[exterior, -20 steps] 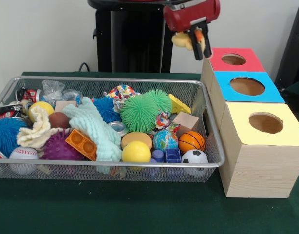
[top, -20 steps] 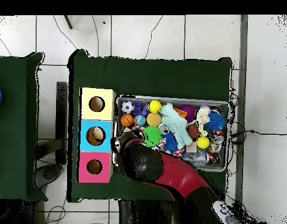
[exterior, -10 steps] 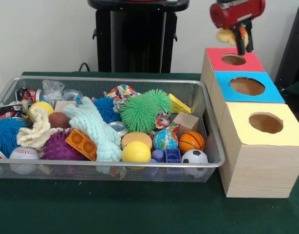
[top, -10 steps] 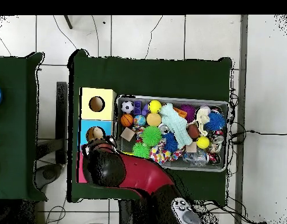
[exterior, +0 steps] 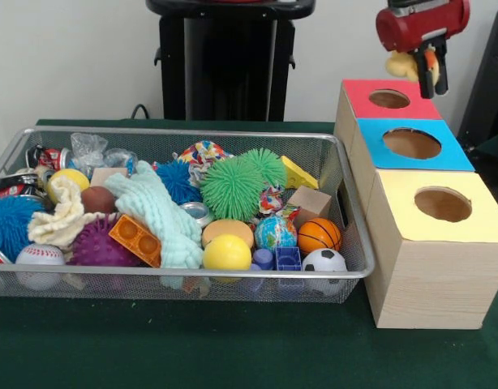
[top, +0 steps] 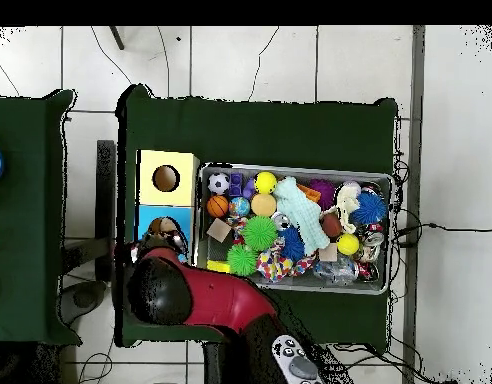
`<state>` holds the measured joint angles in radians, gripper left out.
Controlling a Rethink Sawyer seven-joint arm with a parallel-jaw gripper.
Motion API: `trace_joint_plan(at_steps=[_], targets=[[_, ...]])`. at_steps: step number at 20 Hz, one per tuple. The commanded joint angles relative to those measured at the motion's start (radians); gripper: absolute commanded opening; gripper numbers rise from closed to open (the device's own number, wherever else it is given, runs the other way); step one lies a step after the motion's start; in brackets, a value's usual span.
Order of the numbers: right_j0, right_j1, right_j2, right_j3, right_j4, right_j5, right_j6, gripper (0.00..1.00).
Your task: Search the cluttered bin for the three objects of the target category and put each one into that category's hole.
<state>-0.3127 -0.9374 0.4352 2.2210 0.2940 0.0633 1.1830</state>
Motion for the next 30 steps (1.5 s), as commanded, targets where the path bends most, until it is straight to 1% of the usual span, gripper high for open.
trace_joint_plan(at_steps=[1, 6, 8, 15, 22, 24, 27, 29, 30], targets=[[-0.084, 0.062, 0.021, 0.019, -0.036, -0.108, 0.280, 0.00], [-0.110, 0.077, 0.031, 0.032, -0.062, -0.132, 0.270, 0.00], [-0.107, 0.078, 0.026, 0.033, -0.065, -0.140, 0.272, 0.00], [-0.076, 0.074, 0.010, 0.026, -0.051, -0.134, 0.282, 0.00], [-0.040, 0.066, -0.018, 0.006, -0.040, -0.110, 0.264, 0.00], [-0.040, 0.060, -0.017, 0.011, -0.031, -0.094, 0.270, 0.00], [-0.016, 0.048, -0.051, 0.007, -0.029, -0.064, 0.248, 0.00], [-0.032, 0.022, -0.027, 0.022, -0.052, -0.093, 0.253, 0.00], [-0.021, 0.014, -0.040, 0.021, -0.043, -0.078, 0.253, 0.00]])
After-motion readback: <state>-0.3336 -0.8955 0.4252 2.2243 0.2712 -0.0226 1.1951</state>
